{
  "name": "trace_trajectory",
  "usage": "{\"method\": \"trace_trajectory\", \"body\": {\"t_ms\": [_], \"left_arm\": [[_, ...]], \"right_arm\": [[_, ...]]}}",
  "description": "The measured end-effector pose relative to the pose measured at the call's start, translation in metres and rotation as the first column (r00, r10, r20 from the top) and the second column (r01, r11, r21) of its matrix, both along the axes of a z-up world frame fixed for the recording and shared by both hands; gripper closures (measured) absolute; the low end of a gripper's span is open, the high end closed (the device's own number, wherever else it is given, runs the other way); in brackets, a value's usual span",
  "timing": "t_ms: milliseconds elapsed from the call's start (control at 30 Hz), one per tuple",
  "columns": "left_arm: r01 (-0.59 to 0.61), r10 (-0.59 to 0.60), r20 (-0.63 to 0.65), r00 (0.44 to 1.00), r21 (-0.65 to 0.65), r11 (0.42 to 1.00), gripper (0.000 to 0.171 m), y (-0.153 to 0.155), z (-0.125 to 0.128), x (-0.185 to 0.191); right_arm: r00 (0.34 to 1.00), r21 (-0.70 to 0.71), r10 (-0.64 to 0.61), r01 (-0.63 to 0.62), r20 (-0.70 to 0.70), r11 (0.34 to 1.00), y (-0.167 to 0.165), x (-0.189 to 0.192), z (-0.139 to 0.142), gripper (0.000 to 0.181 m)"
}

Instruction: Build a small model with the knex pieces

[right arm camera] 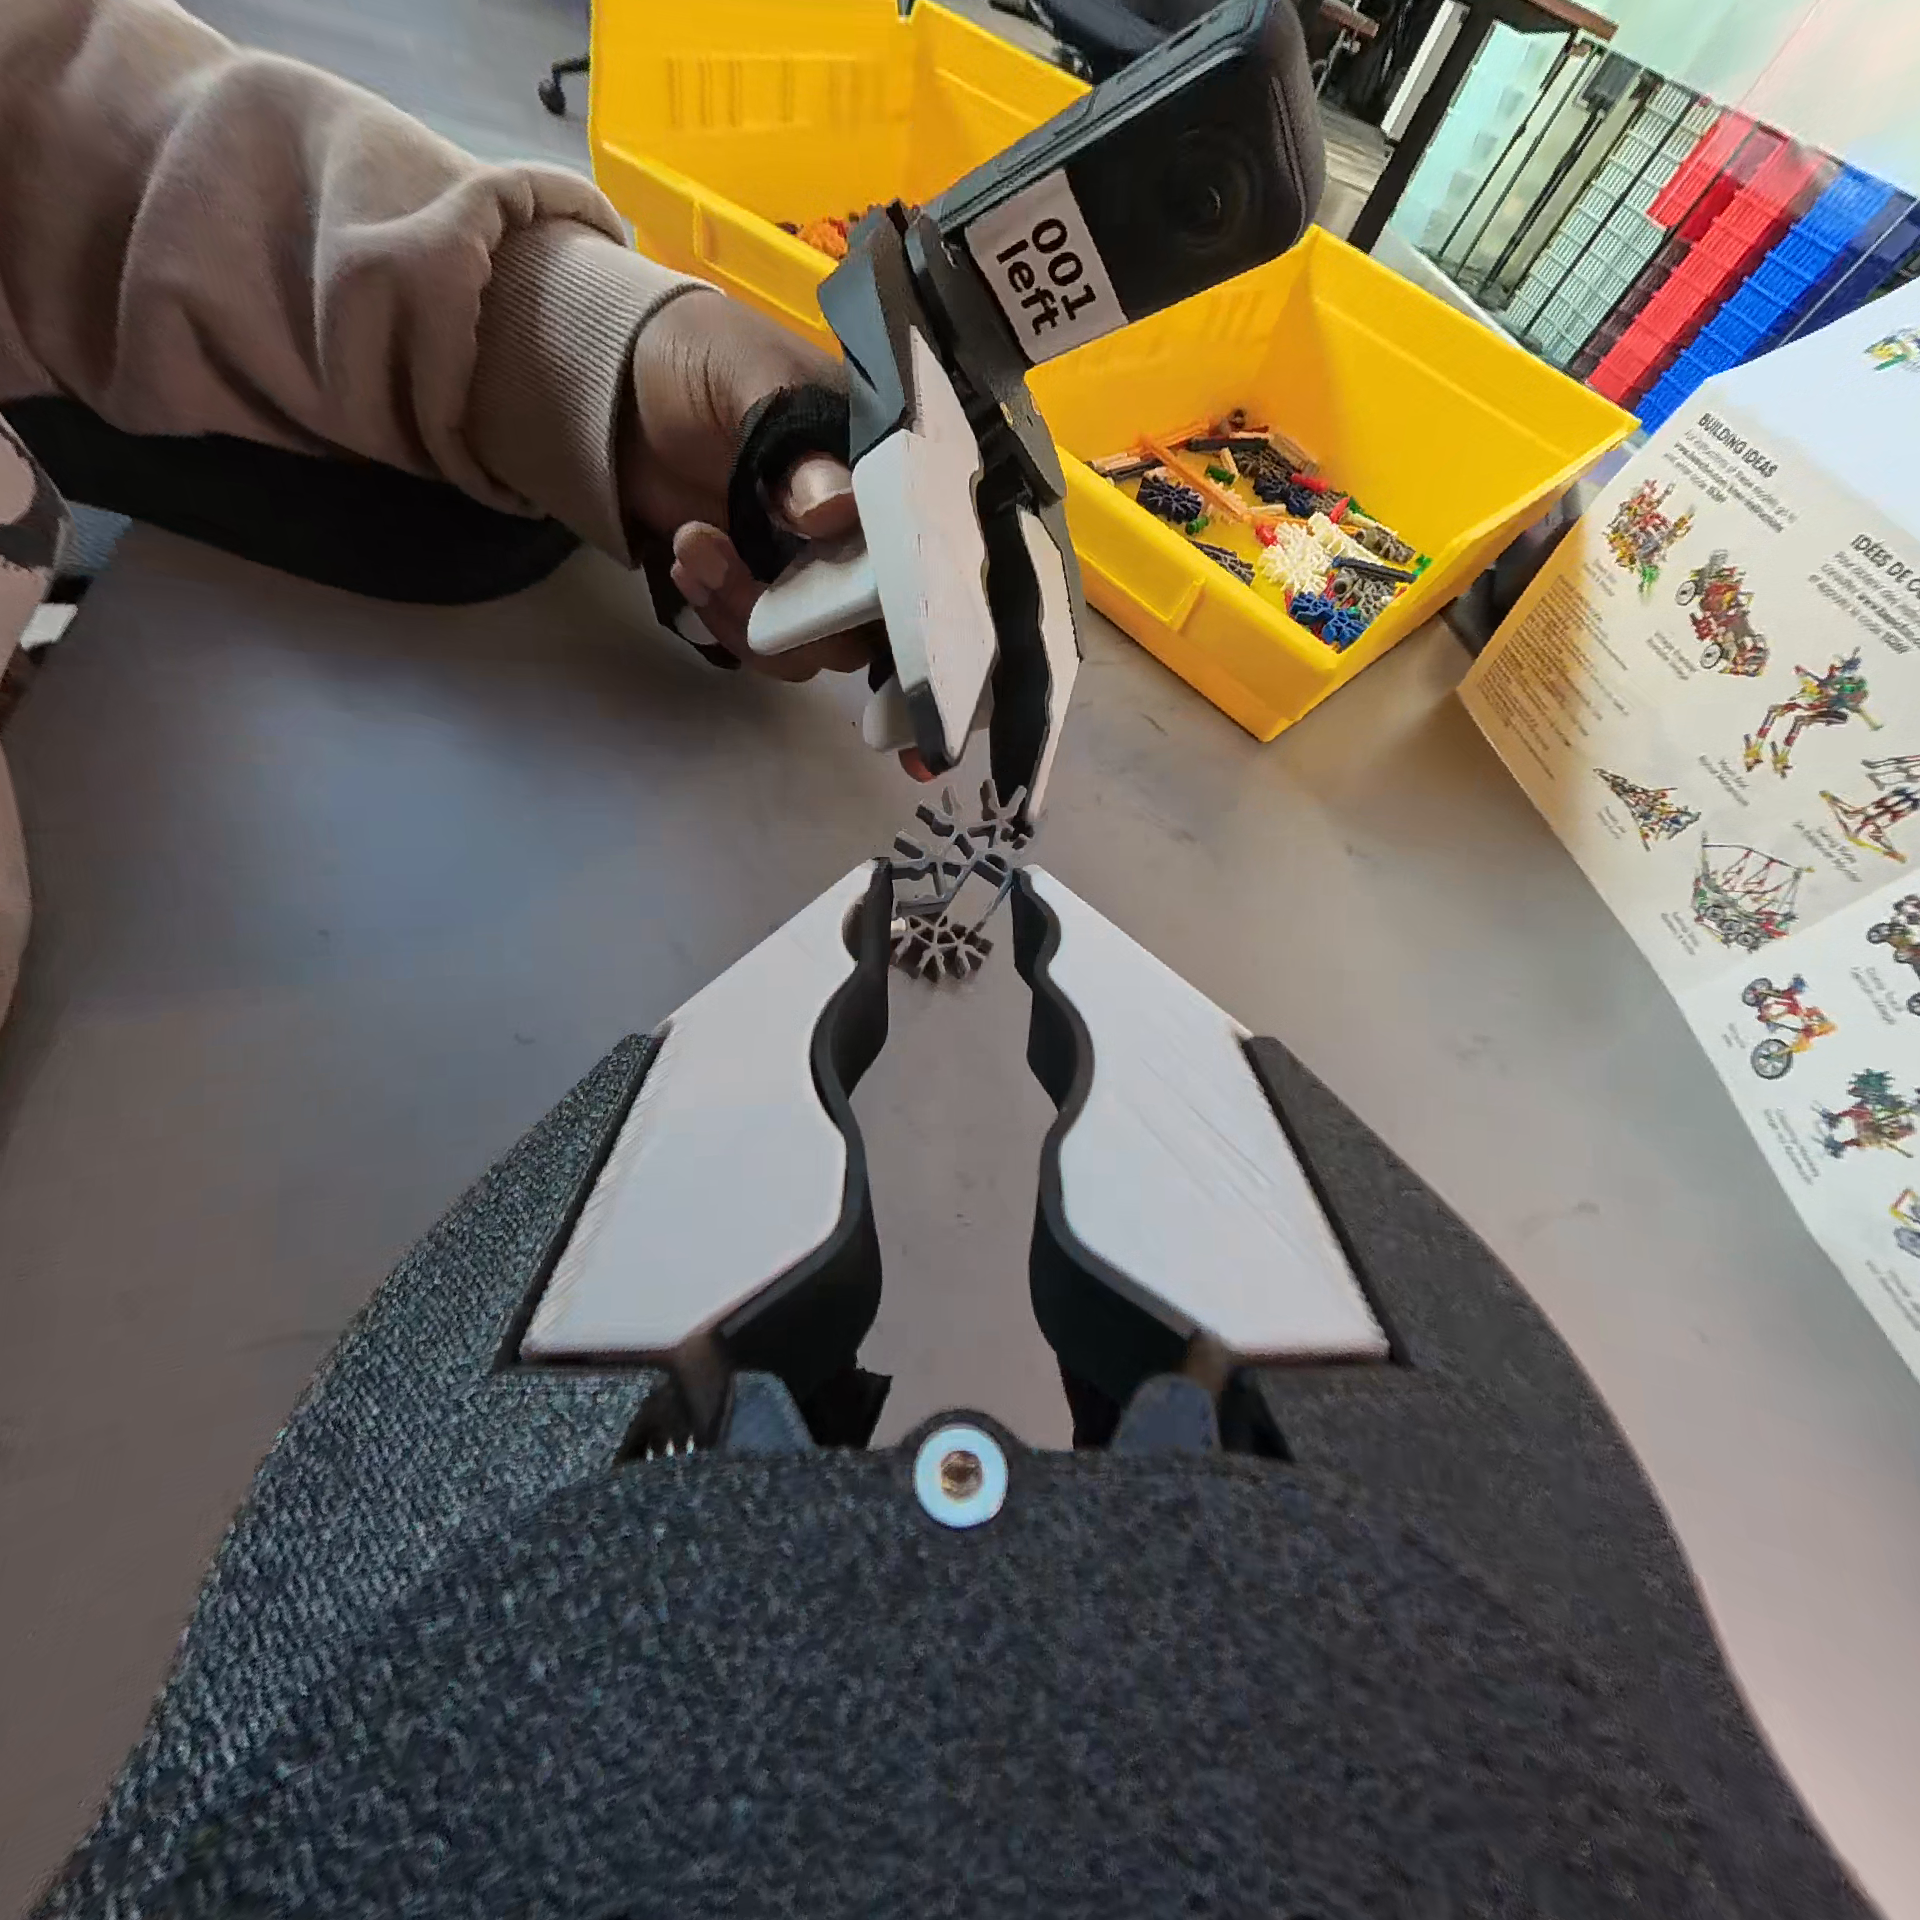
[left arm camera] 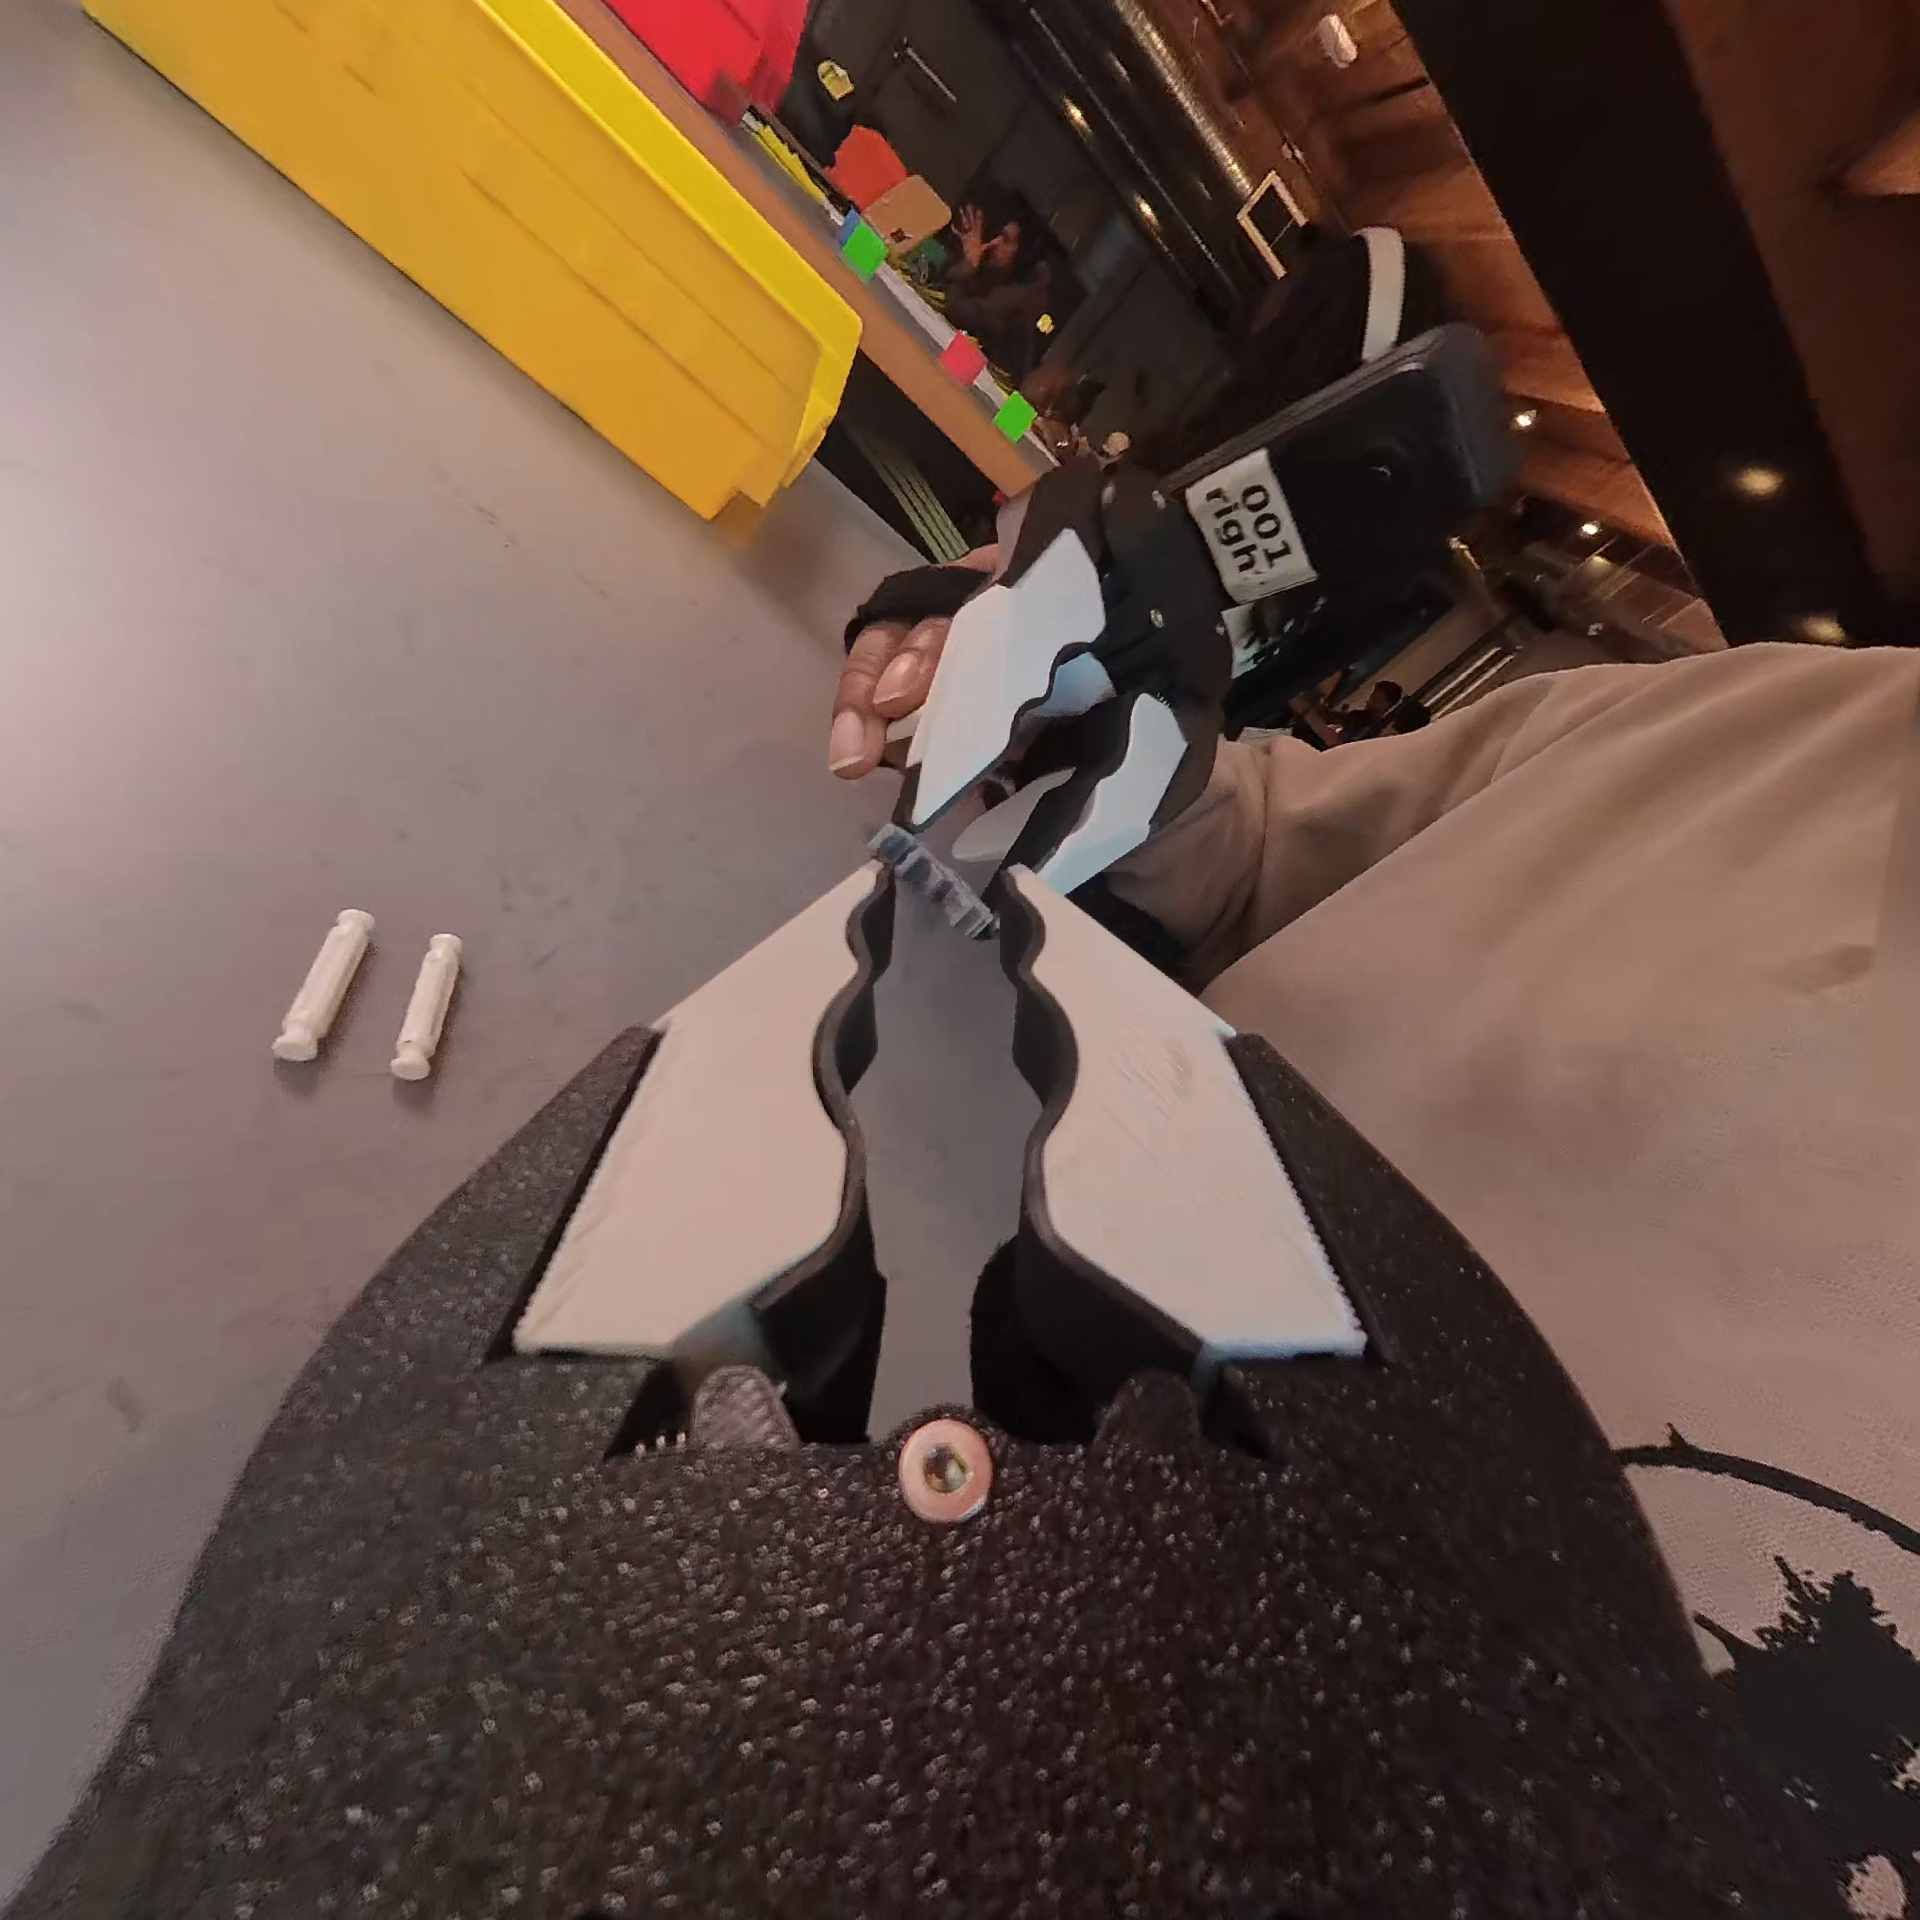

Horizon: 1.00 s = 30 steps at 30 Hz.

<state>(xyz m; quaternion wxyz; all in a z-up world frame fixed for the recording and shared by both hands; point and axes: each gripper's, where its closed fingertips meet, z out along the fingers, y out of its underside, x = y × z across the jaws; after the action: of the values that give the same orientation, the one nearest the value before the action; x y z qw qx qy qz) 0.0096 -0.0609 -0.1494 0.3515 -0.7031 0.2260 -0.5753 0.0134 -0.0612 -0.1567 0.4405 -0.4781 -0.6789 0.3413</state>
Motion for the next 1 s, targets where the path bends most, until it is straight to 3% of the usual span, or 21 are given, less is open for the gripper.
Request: {"method": "trace_trajectory", "body": {"t_ms": [67, 200, 400, 667, 833, 1000], "left_arm": [[-0.018, 0.018, -0.065, 0.998, -0.003, 1.0, 0.157, 0.002, -0.01, 0.001], [-0.022, 0.02, -0.053, 0.998, -0.04, 0.999, 0.164, 0.003, -0.011, 0.003], [0.022, -0.028, -0.069, 0.997, -0.089, 0.996, 0.166, -0.003, -0.02, 0.01], [0.016, -0.028, -0.065, 0.997, -0.182, 0.983, 0.166, -0.002, -0.029, 0.011], [0.007, -0.026, -0.097, 0.995, -0.196, 0.981, 0.166, -0.002, -0.035, 0.012], [-0.029, 0.007, -0.128, 0.992, -0.174, 0.984, 0.165, 0.002, -0.037, 0.009]], "right_arm": [[1.0, 0.033, -0.006, 0.005, 0.024, 0.999, 0.0, 0.001, -0.004, 0.161], [0.999, 0.041, -0.002, 0.001, 0.043, 0.999, 0.0, 0.002, -0.007, 0.16], [0.995, 0.029, 0.035, -0.038, 0.097, 0.999, -0.006, 0.003, -0.02, 0.144], [0.992, 0.247, 0.026, -0.056, 0.125, 0.967, -0.003, 0.001, -0.031, 0.136], [0.987, 0.329, 0.013, -0.066, 0.162, 0.942, -0.001, 0.002, -0.039, 0.15], [0.985, 0.219, 0.0, -0.038, 0.173, 0.975, 0.002, 0.004, -0.041, 0.155]]}}
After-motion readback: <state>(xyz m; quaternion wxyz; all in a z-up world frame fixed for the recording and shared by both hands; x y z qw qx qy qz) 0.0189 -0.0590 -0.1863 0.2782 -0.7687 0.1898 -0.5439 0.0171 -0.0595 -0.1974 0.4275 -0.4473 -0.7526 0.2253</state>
